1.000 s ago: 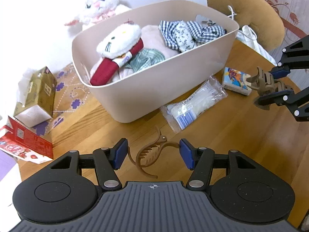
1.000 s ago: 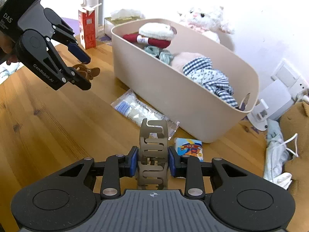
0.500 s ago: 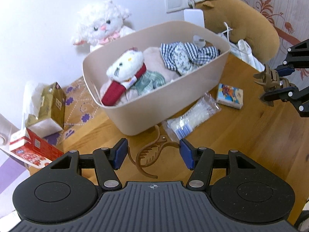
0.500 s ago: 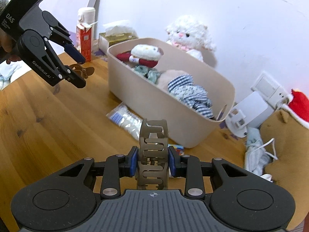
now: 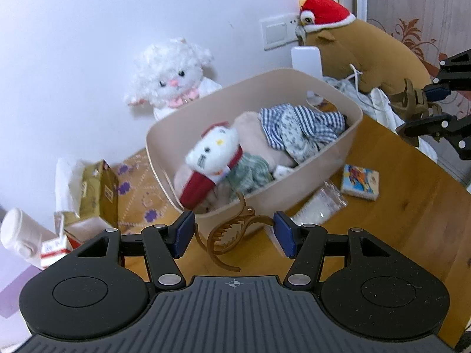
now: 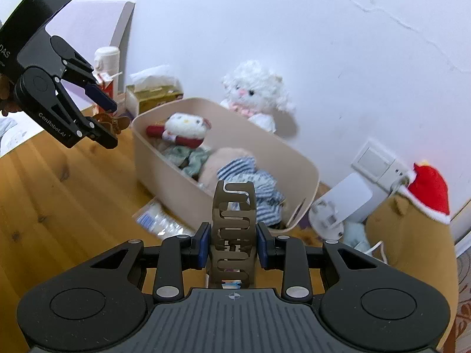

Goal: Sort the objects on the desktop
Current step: 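Carry the tan claw clip and brown hair clip over the basket and release them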

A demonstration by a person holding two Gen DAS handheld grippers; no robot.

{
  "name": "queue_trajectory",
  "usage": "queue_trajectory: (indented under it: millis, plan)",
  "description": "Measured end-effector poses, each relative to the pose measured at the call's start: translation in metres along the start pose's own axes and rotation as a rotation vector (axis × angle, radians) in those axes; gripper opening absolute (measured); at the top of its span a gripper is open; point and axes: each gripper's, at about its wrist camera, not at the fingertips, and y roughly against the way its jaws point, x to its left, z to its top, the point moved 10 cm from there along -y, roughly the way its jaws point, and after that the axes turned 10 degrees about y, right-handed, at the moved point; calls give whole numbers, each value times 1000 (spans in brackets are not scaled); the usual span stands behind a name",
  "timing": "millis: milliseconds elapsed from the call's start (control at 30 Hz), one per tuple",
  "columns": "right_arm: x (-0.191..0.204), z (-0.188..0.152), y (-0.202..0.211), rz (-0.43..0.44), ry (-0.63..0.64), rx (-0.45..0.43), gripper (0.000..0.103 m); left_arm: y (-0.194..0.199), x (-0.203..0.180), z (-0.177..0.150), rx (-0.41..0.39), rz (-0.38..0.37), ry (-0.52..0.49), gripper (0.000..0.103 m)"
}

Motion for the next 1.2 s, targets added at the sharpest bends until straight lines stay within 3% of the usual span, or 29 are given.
queue_trajectory:
  millis: [467, 767, 1200]
  plan:
    - [-47, 28, -15, -54, 7, -37, 30, -16, 6, 52, -50, 20, -36, 60]
    - [-76, 38, -41, -69, -6, -36, 30, -43, -3, 79, -64, 21, 8, 60]
    - [-87, 46, -98, -3, -10, -33, 30, -91, -23, 114, -67, 61, 18, 60]
